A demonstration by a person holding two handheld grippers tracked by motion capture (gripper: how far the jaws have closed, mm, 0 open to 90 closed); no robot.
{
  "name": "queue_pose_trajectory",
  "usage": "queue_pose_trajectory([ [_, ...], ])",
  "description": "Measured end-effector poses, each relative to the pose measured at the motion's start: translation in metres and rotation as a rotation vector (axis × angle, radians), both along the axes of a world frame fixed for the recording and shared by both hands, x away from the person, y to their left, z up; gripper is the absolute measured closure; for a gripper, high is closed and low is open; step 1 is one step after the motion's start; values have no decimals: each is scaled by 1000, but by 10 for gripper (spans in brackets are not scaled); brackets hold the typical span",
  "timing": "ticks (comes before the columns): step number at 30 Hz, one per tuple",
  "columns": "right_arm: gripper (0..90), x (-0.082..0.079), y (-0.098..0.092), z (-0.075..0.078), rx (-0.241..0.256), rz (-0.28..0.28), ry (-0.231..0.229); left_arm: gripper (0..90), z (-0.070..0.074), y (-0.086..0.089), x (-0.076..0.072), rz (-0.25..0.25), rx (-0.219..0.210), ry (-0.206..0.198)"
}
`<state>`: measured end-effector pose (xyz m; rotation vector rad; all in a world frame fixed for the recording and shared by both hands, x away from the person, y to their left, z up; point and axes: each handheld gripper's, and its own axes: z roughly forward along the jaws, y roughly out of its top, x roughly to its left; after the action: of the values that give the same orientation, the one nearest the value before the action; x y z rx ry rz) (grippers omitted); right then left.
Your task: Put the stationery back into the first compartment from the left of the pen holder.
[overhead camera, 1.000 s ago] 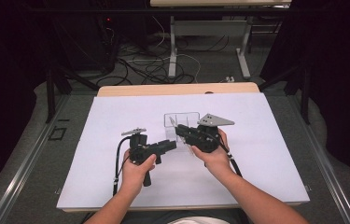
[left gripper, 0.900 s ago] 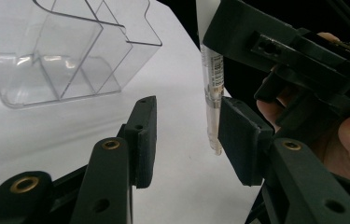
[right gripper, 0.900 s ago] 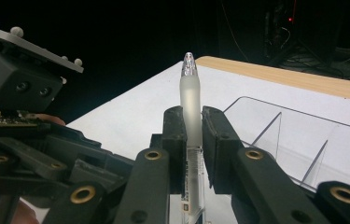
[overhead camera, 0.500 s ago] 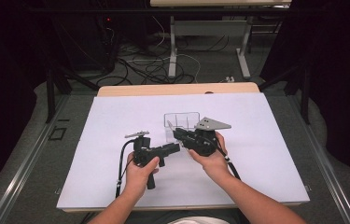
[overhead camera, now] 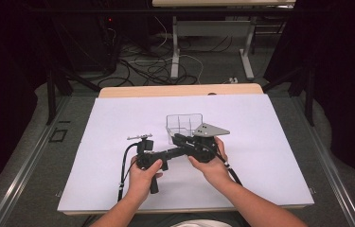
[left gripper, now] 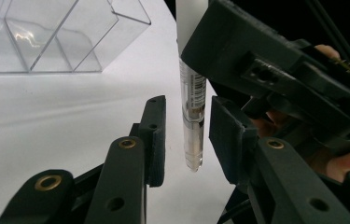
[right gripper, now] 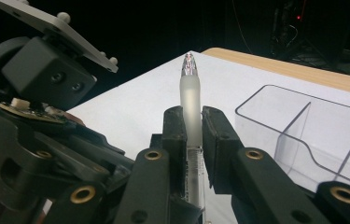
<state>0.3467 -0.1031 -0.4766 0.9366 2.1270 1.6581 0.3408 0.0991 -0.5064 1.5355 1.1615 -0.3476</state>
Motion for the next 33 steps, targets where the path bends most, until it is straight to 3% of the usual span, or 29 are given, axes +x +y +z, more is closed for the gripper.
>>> queue_pose_trajectory([
  [9, 801, -3, 5, -3, -11, 22, 0, 761, 0, 0, -1, 3, 6, 18],
  [11, 801, -4, 6, -3, -10, 22, 3, 770, 0, 2, 0, -3, 2, 36],
  [12, 801, -4, 6, -4, -9, 22, 5, 774, 1, 0, -1, 17, -22, 70],
  [15, 801, -4, 6, -3, -18, 27, 7, 785, 1, 2, 0, 20, -31, 97],
  [23, 801, -4, 8, -6, -18, 31, 4, 793, 0, 4, 1, 15, -31, 136],
  [33, 793, -3, 9, -7, -25, 39, 28, 795, -2, 4, 2, 14, 3, 132],
])
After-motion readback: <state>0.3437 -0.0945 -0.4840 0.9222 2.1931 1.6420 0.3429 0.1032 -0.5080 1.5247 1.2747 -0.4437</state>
